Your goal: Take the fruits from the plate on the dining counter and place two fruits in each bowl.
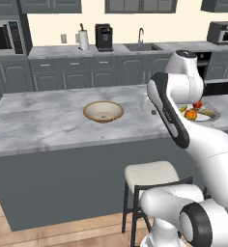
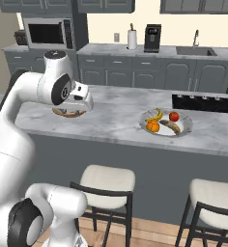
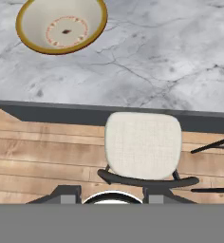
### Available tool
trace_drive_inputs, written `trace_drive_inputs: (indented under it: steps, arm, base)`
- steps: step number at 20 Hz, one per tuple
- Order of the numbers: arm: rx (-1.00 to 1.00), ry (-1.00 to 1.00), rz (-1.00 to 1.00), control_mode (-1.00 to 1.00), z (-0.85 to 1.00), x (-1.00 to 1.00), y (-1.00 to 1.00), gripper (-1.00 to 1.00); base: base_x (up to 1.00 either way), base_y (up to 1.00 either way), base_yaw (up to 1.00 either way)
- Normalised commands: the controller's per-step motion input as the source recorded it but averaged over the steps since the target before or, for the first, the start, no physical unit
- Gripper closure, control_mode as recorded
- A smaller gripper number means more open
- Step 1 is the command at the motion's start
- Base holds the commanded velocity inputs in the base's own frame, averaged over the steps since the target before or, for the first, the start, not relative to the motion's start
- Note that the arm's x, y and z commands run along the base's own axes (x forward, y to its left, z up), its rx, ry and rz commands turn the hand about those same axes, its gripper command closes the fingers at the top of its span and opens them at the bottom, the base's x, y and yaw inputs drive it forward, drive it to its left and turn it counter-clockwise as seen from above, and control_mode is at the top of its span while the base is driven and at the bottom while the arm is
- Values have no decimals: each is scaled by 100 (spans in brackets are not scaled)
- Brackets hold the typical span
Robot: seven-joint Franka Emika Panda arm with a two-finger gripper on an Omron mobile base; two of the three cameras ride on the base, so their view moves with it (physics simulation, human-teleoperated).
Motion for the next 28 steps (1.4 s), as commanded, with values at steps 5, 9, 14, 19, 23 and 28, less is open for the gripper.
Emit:
trace_drive_inputs:
  steps: [5, 9, 14, 19, 23, 28]
  arm:
    - [1, 6, 0, -100, -7, 0, -42, -100]
    - [3, 3, 0, -100, -45, 9, -100, -100]
    - [0, 4, 0, -100, -34, 33, -100, -100]
    - [0, 8, -3, -100, -13, 39, -88, -100]
    - [0, 20, -12, -100, 2, 29, -32, -100]
    - [4, 17, -6, -100, 1, 64, -59, -100]
  base:
    - [0, 0, 0]
    - [0, 0, 0]
    - [0, 0, 0]
    - [0, 0, 0]
    - [0, 0, 0]
    - [0, 0, 0]
